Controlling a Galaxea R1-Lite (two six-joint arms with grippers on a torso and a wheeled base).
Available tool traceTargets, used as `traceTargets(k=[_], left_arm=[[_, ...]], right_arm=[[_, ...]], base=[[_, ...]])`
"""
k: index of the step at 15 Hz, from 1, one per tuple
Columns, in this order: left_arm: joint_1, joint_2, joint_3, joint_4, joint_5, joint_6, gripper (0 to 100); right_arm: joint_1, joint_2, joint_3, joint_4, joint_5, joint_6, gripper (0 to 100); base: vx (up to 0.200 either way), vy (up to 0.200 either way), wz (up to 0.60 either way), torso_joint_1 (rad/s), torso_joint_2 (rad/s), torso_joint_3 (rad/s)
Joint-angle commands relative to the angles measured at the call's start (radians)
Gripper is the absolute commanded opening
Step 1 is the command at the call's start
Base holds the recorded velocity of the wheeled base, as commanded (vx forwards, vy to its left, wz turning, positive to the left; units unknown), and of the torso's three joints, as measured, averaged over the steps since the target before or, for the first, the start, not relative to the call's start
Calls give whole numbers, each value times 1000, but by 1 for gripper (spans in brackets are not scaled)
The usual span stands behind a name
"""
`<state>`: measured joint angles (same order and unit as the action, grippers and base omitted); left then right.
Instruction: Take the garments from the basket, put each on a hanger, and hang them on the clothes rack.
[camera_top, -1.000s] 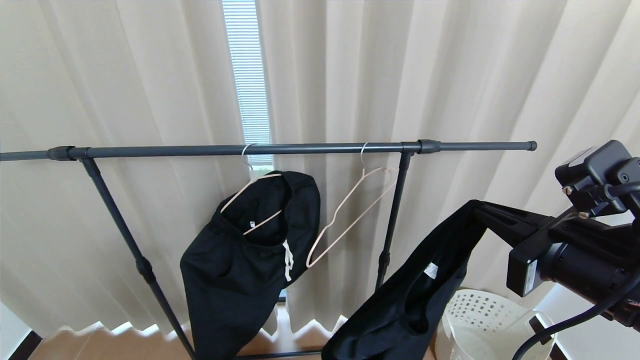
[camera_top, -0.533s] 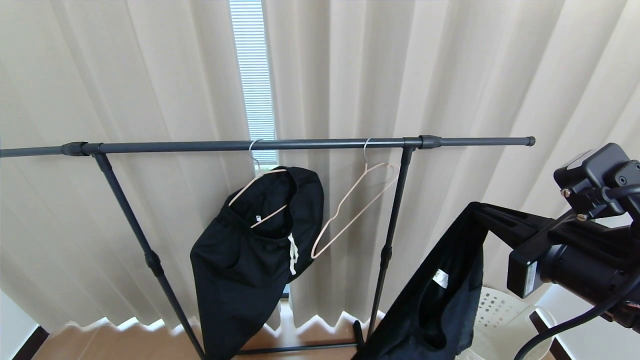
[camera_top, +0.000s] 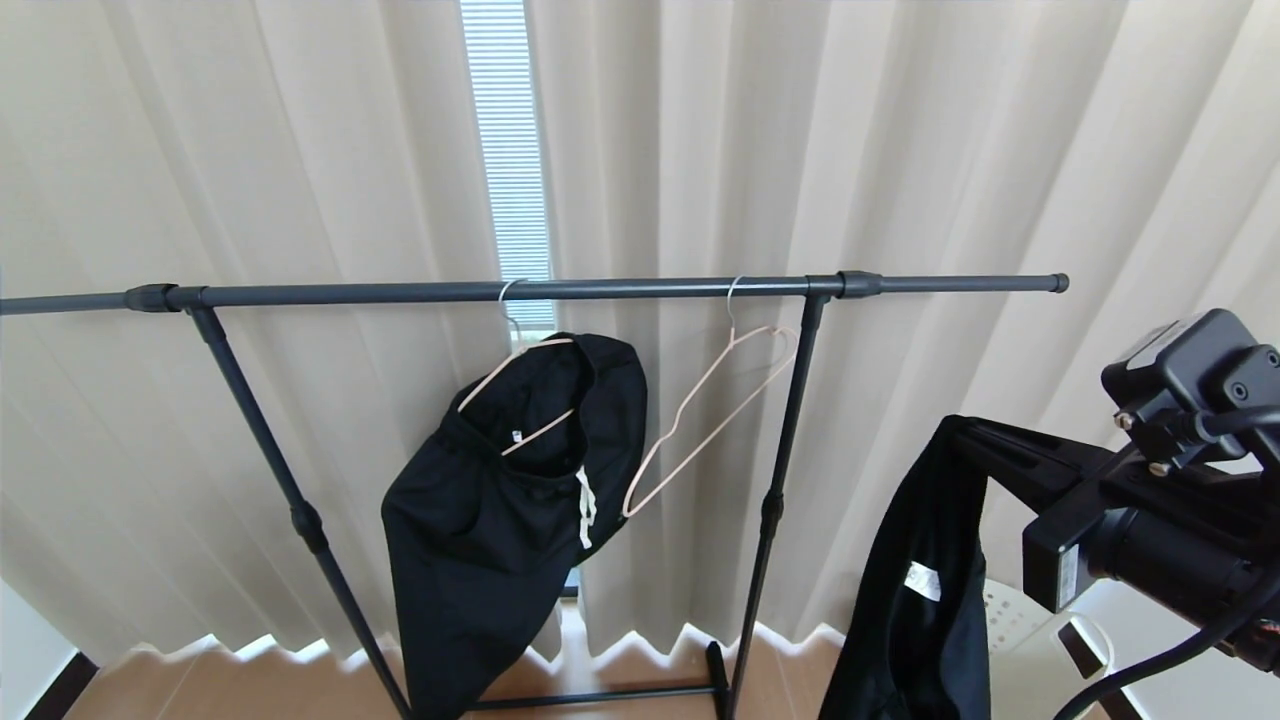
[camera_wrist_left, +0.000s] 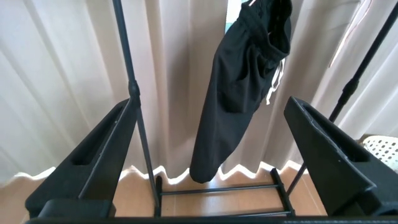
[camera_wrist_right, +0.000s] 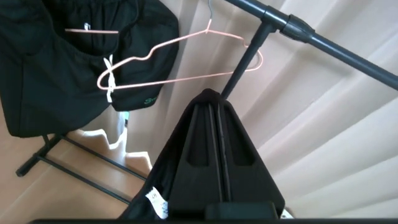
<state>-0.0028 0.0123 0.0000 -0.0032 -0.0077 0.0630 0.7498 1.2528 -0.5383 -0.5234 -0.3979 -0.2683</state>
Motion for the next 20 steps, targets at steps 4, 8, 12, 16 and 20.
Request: traceTargets(k=[4,8,12,16,20], left_arm=[[1,0,0,-1,0,12,100],[1,0,0,-1,2,9,100],[1,0,0,-1,-2,11,100],[-3,34,0,0,-37,37,100],[-16,626,-164,-83,-241,-65,100]], right_arm=[[0,-42,27,0,-2,-14,0],[0,-42,37,0,-2,-14,0],[0,-38,40,2,-2,-15,0],[0,-29,34,2,-10,-26,0],[0,89,-74,-1,-4,-45,0]], base=[[0,0,0,0,0,0],[-150,0,0,7,4,2],[-100,0,0,1,4,2],[0,0,0,0,0,0],[0,0,0,0,0,0]])
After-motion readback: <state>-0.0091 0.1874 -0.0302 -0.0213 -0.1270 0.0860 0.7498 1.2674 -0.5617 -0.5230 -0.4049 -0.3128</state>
